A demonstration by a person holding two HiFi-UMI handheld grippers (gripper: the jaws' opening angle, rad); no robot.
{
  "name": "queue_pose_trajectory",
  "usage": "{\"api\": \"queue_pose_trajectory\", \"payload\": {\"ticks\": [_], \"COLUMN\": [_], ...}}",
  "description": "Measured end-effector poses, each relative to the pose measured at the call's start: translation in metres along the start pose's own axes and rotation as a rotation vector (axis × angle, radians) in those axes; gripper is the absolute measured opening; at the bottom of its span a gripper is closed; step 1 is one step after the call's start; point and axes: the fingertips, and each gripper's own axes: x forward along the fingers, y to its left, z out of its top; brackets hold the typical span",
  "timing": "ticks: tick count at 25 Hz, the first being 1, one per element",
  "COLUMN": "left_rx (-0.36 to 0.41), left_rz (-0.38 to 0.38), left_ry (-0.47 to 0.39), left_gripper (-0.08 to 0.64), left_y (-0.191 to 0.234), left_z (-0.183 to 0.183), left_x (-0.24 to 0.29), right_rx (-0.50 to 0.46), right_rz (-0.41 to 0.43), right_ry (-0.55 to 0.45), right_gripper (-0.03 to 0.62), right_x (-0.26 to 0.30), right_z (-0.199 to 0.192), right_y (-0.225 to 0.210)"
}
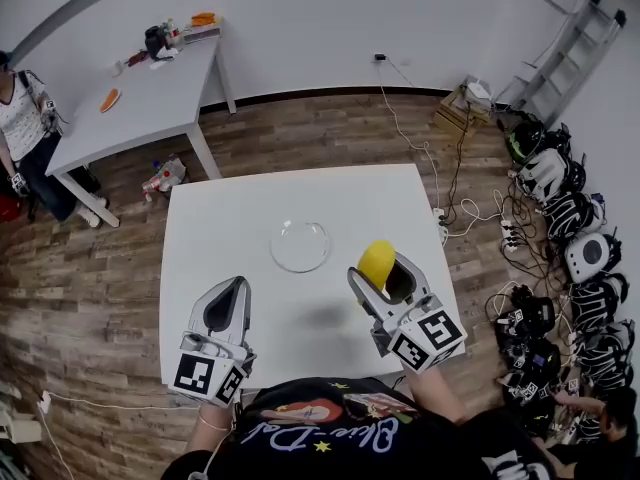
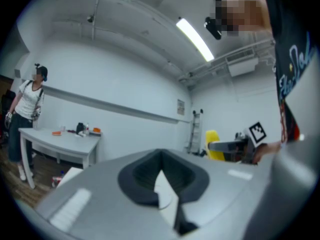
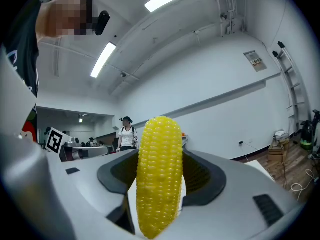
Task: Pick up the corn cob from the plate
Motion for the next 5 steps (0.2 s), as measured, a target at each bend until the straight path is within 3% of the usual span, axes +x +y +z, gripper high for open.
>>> {"api": "queue_pose_trajectory", "payload": {"ticks": [5], "left_rx": [-0.001], "left_rz": [-0.007], "left_ry": [0.013], "left_gripper": [-0.005], "left_y": [-0.0035], "left_z": [0.0007], "left_x": [0.0019], "right_rx": [-0.014], "right_rz": [-0.025], "right_ry": [0.011], "right_gripper": [0.256], "right_x": [-0.0064], "right_z": [0.0009], "right_y": [-0.0021]}}
